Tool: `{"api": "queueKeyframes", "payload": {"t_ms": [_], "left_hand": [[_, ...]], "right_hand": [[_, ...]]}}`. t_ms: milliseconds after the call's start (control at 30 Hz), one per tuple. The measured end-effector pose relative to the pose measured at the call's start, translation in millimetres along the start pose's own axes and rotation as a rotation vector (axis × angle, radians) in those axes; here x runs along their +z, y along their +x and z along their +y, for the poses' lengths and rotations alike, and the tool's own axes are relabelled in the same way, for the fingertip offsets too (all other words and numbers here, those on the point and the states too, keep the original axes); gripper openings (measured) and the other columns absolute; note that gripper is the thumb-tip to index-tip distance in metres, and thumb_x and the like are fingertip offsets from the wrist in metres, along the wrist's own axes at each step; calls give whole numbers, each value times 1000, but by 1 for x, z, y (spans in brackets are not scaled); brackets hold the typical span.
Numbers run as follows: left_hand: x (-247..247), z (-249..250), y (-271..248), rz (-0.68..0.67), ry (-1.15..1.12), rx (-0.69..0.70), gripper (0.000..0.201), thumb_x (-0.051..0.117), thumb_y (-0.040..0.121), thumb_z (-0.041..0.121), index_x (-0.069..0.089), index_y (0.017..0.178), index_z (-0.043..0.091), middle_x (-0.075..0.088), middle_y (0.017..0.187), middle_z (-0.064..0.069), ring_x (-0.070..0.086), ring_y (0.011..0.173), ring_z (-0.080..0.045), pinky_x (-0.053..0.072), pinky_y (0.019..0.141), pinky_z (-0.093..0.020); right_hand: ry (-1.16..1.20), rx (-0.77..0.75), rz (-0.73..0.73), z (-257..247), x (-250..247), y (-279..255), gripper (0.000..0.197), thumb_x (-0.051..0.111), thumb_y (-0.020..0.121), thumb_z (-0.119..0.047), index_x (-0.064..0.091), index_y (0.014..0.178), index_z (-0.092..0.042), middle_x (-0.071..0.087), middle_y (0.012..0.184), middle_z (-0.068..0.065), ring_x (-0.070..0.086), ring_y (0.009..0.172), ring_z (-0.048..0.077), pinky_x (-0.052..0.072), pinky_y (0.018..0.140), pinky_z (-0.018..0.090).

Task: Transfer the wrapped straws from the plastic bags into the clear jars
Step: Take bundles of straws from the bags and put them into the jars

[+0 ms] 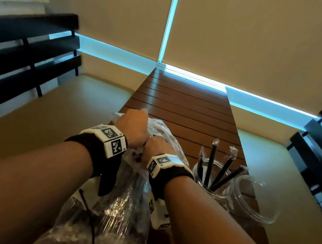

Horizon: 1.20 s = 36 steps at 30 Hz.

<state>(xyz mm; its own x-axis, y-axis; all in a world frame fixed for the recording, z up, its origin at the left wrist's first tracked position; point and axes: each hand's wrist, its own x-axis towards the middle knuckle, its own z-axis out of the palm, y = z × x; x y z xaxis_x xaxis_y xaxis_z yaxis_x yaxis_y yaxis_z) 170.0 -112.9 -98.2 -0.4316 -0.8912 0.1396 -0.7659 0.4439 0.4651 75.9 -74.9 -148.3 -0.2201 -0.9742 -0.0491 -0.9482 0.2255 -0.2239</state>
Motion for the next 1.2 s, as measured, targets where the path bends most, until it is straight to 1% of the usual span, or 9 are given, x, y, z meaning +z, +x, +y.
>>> {"api": "queueKeyframes", "payload": {"t_ms": [133, 300, 500, 633, 767, 933, 1033, 1133, 1200], "left_hand": [[3, 4, 2, 6, -4, -20, 16, 58, 86, 9, 54, 100, 6, 64, 106, -19, 59, 99, -36, 41, 69, -35], [5, 10, 6, -4, -19, 1, 16, 63, 85, 14, 56, 97, 6, 66, 101, -17, 60, 95, -35, 40, 68, -34], [1, 18, 15, -13, 1, 6, 17, 57, 90, 11, 61, 103, 1, 68, 106, -20, 61, 100, -37, 46, 76, -38], [0, 21, 16, -45, 15, -32, 18, 56, 92, 15, 63, 102, 2, 67, 107, -19, 61, 97, -34, 48, 78, -38], [-1, 22, 19, -39, -21, -91, 23, 57, 92, 20, 67, 100, 2, 68, 108, -20, 62, 102, -37, 53, 86, -42], [1, 28, 18, -52, -35, -144, 20, 59, 89, 20, 68, 97, 4, 68, 104, -17, 63, 93, -33, 50, 74, -36], [3, 34, 15, -78, -24, -134, 18, 58, 87, 19, 67, 90, 3, 69, 98, -17, 60, 84, -31, 44, 67, -34], [0, 48, 3, -118, 20, -94, 18, 57, 88, 21, 65, 82, 5, 66, 88, -12, 61, 82, -30, 45, 68, -33], [-3, 58, -3, -116, -8, -59, 22, 56, 85, 21, 59, 68, 8, 61, 75, -10, 60, 74, -27, 43, 63, -30]], "right_hand": [[3, -8, -56, 1, -14, -10, 23, 56, 95, -23, 64, 114, -13, 65, 117, 9, 64, 104, 28, 42, 73, 32], [-49, -82, -111, 5, -36, -24, 32, 59, 92, -23, 62, 122, -12, 62, 125, 11, 57, 117, 29, 45, 92, 34], [-40, -34, -179, 12, -83, -49, 32, 58, 95, -26, 62, 120, -7, 63, 119, 11, 59, 110, 28, 45, 81, 30], [-61, 33, -239, 16, -111, -70, 29, 49, 99, -25, 59, 118, -6, 60, 104, 9, 61, 98, 25, 47, 76, 30], [-91, 61, -270, 25, -145, -88, 25, 48, 99, -27, 62, 108, -8, 56, 85, 4, 54, 80, 19, 41, 57, 25], [-101, 66, -314, 34, -183, -117, 25, 44, 102, -25, 60, 90, -10, 51, 69, -1, 45, 55, 10, 38, 44, 19], [-16, 69, -294, 40, -204, -133, 25, 44, 102, -24, 57, 84, -12, 49, 70, 1, 42, 54, 10, 38, 44, 19], [37, 78, -215, 45, -219, -145, 29, 42, 103, -27, 61, 103, -6, 51, 71, 2, 43, 54, 12, 36, 49, 22], [95, 43, -140, 49, -214, -145, 29, 41, 104, -31, 59, 106, -9, 51, 74, 1, 47, 61, 13, 41, 55, 24]]}}
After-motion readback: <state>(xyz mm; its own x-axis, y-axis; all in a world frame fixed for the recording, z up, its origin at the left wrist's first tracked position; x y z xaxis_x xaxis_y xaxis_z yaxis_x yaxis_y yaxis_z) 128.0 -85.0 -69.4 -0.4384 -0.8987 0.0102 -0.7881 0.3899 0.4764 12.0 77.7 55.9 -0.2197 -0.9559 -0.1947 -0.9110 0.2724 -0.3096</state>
